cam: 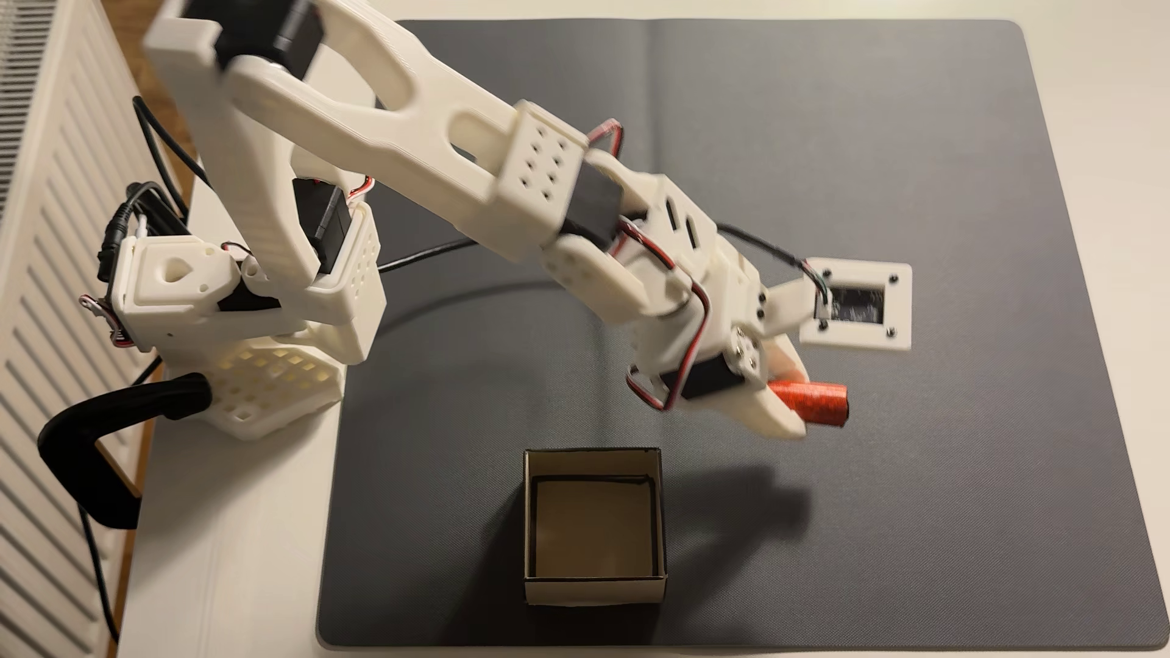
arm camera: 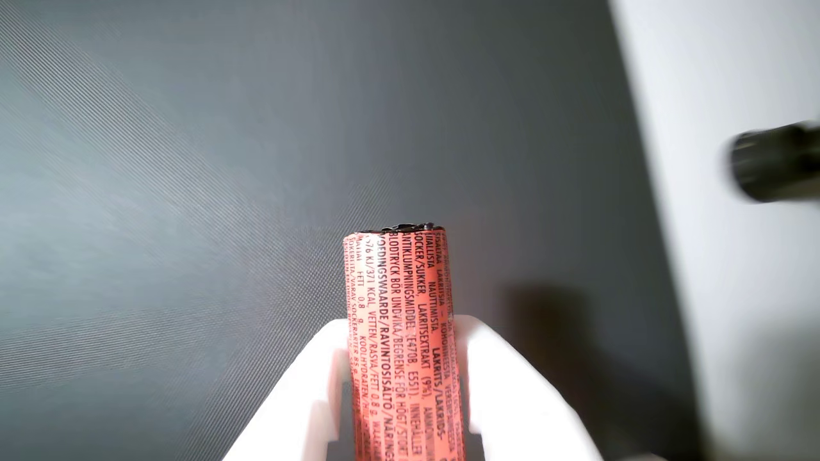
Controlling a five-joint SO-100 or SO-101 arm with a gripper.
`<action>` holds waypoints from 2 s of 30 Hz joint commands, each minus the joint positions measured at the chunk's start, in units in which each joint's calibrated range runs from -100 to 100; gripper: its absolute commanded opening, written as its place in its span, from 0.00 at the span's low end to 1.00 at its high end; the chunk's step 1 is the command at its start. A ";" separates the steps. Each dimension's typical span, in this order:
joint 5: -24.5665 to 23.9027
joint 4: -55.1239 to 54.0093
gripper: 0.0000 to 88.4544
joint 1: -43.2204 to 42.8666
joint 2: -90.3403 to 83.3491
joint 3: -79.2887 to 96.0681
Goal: Pick the red object and place it in the box
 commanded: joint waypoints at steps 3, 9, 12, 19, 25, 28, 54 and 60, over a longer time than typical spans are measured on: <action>4.16 8.22 0.07 0.15 -19.17 0.58; 7.96 9.10 0.07 6.98 -31.84 10.11; 9.16 8.22 0.07 10.32 -37.54 16.55; 9.16 8.22 0.08 13.29 -45.61 30.24; 8.95 8.22 0.08 13.21 -50.46 35.78; 8.95 8.22 0.08 13.21 -52.84 37.32; 8.80 9.10 0.22 14.63 -57.52 38.95; 6.55 9.10 0.22 12.18 -57.60 38.59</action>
